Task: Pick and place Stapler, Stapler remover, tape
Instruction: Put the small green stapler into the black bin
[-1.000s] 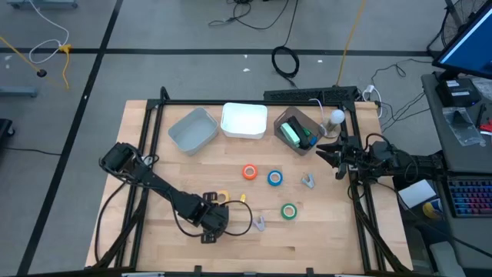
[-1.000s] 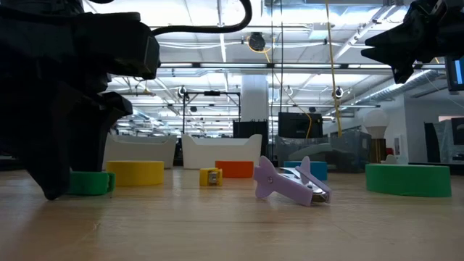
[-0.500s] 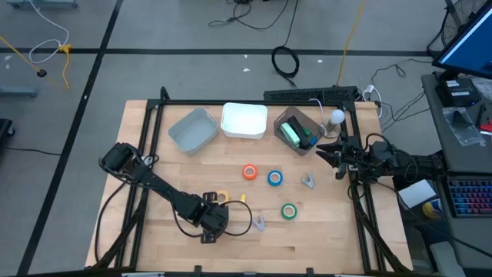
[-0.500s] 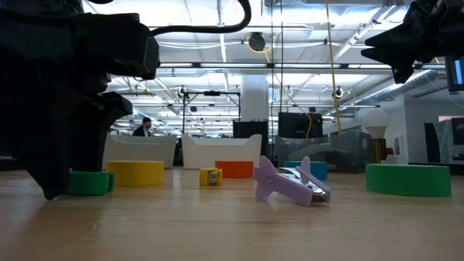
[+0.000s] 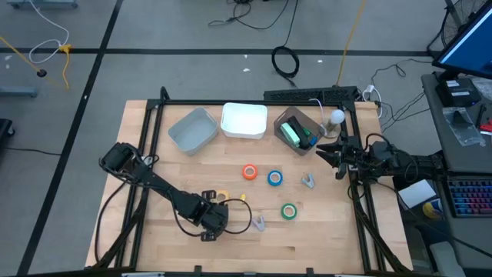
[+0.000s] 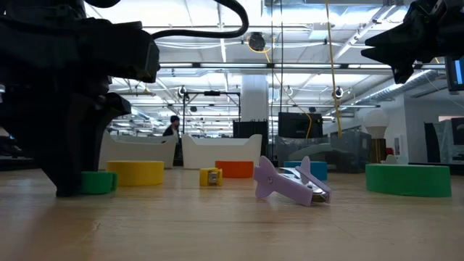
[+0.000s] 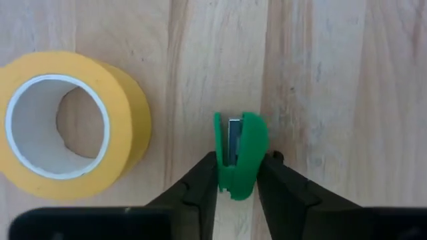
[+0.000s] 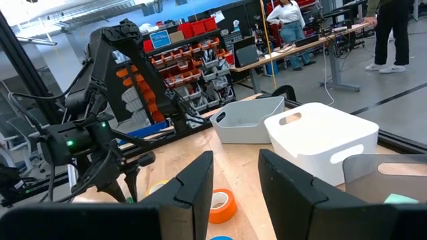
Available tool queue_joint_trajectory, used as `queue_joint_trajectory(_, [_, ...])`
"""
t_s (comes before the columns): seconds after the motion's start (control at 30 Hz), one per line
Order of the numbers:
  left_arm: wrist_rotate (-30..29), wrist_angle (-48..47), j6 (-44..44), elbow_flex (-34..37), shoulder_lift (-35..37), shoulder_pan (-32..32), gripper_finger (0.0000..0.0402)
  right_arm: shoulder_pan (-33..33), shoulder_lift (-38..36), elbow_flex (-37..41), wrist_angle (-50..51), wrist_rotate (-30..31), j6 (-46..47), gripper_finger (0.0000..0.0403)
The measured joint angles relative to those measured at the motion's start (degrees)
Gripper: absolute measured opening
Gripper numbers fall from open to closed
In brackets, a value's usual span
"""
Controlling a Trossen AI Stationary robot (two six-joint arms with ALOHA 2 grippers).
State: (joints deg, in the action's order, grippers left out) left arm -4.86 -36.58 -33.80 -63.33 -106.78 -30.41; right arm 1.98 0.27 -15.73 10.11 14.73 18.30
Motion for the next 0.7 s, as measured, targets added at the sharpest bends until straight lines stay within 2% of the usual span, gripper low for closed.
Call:
queue_joint_trajectory(0.2, [-0.1,0.5,-1.0,0.1,0.0,0.0,0.0063,0.0,0.0,0.0,0.0,0.0,0.7,0.0116])
queue_joint_trajectory(0.33, [0.0,1.7,-1.6,0.1,0.0,0.0,0.0061,0.0,0.0,0.0,0.0,0.0,1.8,0.0116])
queue_joint_trajectory(0.5, [0.1,2.8,-4.3,0.1,0.0,0.1,0.0073,0.0,0.0,0.0,0.0,0.0,8.7,0.0116])
queue_joint_trajectory(0.7, [2.1,4.4,-7.5,0.3,3.2,0.1,0.006,0.0,0.0,0.0,-0.4,0.0,17.3,0.0116])
